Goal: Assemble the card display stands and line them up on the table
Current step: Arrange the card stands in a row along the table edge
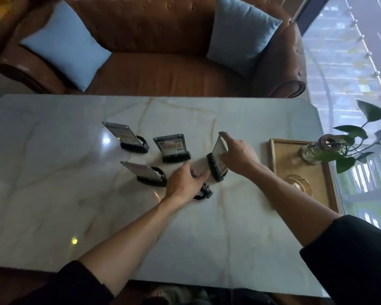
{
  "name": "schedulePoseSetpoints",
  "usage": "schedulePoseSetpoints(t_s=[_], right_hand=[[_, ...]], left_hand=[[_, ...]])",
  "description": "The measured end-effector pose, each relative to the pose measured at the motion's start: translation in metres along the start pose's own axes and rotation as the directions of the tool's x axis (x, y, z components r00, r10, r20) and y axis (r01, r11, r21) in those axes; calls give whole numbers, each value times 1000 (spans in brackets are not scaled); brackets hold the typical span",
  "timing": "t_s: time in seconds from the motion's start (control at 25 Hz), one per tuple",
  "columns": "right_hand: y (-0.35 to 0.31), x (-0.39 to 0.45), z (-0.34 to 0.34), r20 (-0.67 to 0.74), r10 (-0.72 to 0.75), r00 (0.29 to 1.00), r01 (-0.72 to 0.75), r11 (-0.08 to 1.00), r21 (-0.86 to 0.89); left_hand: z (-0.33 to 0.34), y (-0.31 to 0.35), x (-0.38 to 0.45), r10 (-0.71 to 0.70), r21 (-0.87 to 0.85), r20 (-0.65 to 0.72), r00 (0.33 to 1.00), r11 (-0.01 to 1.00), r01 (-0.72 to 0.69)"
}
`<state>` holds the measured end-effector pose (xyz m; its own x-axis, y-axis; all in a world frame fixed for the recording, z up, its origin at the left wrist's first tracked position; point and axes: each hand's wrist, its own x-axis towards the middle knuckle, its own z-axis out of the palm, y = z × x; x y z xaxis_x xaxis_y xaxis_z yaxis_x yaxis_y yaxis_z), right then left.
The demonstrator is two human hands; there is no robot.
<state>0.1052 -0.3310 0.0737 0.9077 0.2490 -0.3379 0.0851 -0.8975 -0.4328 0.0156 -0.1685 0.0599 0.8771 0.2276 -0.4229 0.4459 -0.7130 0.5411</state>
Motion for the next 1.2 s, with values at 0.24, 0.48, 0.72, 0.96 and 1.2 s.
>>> schedulePoseSetpoints(t_s=[0.24,0.48,0.72,0.96,1.2], right_hand=[[18,-13,6,-8,53,999,-52,997,57],[11,-20,1,77,216,973,-225,962,152],[15,-26,0,60,207,977,-208,978,11],[18,-41,-1,-12,100,995,-101,986,-136],[34,-47,6,-12,-55,998,49,958,-283]], left_hand=[[1,0,-10,196,106,58,979,974,-201],[-16,-16,6,301,102,80,950,946,-308],[-27,-12,26,336,177,108,936,919,-351],[-25,-24,40,382,78,180,906,913,-400],[-25,-21,48,405,65,232,885,901,-429]])
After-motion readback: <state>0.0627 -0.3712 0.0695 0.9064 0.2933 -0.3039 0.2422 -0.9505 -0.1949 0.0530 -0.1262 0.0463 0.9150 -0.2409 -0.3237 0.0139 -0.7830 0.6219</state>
